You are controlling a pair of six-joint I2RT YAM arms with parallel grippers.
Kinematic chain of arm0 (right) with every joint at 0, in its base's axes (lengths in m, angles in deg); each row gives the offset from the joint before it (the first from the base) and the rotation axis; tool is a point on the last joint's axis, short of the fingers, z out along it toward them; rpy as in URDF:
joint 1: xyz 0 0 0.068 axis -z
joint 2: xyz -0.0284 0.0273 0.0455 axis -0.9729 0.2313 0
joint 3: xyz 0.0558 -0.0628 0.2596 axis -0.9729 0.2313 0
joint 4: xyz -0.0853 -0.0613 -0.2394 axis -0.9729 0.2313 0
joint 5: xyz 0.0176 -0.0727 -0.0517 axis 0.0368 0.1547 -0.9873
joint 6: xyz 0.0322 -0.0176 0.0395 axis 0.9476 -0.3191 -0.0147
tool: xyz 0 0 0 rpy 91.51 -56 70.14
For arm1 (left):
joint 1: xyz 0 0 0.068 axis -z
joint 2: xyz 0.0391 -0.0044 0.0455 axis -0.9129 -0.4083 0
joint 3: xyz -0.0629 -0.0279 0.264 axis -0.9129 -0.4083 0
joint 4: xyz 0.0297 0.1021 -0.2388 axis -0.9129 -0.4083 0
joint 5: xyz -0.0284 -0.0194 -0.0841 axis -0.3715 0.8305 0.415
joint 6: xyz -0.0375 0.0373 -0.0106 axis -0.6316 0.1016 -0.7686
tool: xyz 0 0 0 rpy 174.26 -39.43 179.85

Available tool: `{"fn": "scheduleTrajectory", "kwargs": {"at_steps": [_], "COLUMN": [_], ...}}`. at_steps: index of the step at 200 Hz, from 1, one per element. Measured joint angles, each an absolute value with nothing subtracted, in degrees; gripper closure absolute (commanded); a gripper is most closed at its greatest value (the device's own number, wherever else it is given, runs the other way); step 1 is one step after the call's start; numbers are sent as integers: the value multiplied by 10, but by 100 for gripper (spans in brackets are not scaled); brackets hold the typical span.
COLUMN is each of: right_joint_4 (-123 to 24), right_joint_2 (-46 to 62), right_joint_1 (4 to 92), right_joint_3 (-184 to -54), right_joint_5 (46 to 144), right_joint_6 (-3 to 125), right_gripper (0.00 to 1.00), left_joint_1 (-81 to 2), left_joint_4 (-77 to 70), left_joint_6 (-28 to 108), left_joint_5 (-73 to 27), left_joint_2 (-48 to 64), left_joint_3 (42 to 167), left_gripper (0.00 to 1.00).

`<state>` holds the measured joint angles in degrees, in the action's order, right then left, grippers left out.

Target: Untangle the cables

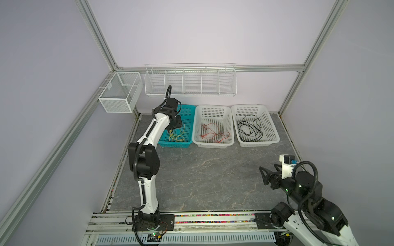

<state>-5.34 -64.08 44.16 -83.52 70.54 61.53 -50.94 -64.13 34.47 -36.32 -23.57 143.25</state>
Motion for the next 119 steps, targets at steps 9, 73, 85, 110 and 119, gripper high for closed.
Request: {"fn": "scheduleTrajectory", "kwargs": {"at_steps": [9, 73, 85, 110, 119], "right_joint_4": [-53, -53, -53, -54, -56], "right_joint_2": [-640, -632, -627, -610, -600], "right_joint_1": [442, 442, 442, 442, 442], "right_joint_3": [-835, -835, -835, -835, -835], "right_joint_5": [705, 701, 698, 695, 695], "right_joint_6": [615, 615, 615, 615, 615], "right_gripper": [12, 12, 12, 12, 12], "left_joint_1": [-509, -509, -508, -508, -508], "left_joint_4": [-635, -522, -498, -440, -418], "left_joint_6": [341, 327, 325, 325, 327], "left_joint_5": [-357, -353, -363, -384, -392], "left_joint_2": [-201, 91, 145, 260, 301], "left_joint_3": [1413, 1166, 1107, 974, 926], "left_gripper": [41, 1, 1, 1, 1]}}
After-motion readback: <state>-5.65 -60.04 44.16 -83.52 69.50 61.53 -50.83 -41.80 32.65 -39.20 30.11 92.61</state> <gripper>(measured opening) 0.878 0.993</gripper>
